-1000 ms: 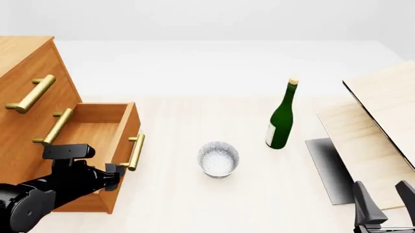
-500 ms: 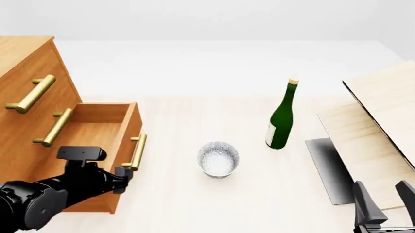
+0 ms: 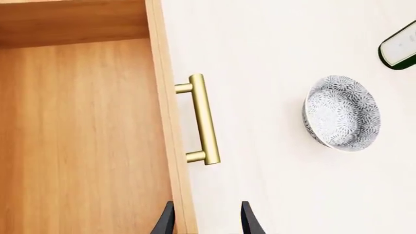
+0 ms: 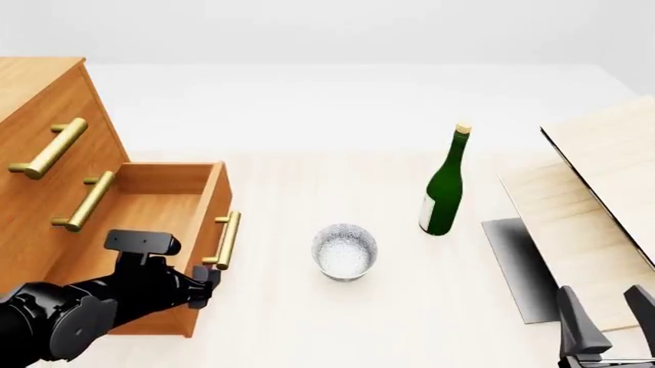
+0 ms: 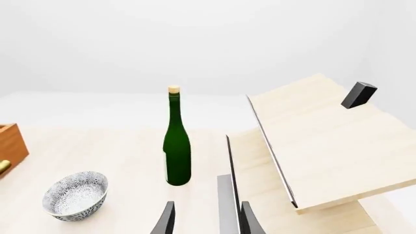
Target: Put the bowl in the bottom drawer of the cabinet and close it.
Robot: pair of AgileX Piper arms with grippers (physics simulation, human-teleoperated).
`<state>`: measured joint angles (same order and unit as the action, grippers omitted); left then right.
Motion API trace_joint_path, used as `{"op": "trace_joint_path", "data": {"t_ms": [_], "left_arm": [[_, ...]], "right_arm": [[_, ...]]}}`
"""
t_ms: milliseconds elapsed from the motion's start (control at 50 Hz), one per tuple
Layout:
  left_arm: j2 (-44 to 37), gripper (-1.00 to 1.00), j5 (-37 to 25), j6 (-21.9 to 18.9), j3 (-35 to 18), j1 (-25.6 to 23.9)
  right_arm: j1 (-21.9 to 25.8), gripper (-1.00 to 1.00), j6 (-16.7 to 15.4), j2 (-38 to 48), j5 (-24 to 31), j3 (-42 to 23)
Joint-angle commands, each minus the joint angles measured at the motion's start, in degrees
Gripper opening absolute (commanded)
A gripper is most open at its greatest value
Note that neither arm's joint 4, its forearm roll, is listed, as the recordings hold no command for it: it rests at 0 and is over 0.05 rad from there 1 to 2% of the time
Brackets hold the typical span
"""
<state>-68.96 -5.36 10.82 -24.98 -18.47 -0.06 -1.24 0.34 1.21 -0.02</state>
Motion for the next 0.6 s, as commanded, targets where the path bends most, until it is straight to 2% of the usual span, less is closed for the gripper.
{"op": "trace_joint_path", "data": {"t_ms": [20,420,600], "left_arm": [[-0.8,1.0,0.7,0.0,-0.2,-2.1],[2.9,1.0,-2.3,0.8,-2.1,-6.0],[5.1,1.0,-3.5,-1.6,-2.3,-3.5]], "right_arm": [[-0.2,1.0,0.3,-0.1,-0.2,-0.1],[-0.2,1.0,0.3,-0.1,-0.2,-0.1],[-0.2,1.0,0.3,-0.1,-0.2,-0.1]]}}
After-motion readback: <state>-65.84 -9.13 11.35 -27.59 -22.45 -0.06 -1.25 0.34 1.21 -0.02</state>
